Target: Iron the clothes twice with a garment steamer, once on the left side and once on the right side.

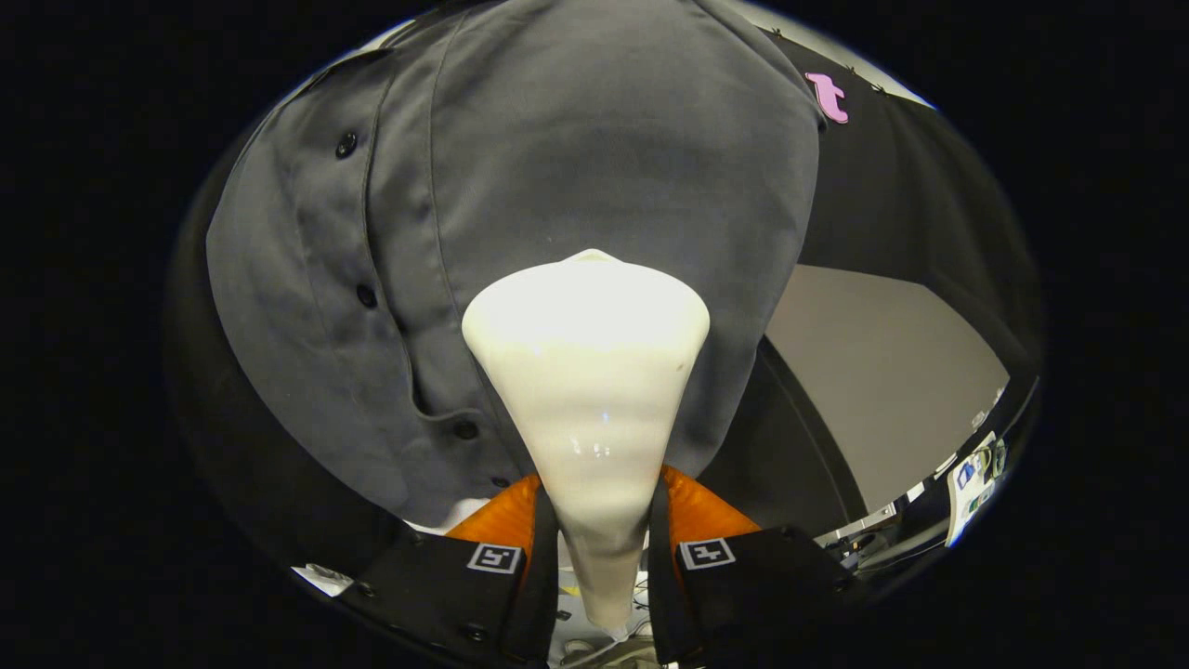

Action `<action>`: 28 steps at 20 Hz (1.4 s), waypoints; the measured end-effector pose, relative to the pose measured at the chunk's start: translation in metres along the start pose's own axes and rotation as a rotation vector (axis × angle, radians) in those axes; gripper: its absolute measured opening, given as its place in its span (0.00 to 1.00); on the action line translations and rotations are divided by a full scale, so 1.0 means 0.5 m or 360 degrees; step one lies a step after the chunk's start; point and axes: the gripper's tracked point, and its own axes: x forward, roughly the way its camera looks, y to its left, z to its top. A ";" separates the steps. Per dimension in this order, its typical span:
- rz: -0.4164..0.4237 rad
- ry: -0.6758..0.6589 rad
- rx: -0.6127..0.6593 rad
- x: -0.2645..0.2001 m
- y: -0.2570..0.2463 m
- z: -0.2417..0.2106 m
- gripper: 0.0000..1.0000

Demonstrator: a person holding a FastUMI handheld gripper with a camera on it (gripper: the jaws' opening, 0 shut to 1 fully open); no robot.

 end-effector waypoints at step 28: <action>-0.0012 0.0068 0.0072 -0.097 -0.060 0.160 0.48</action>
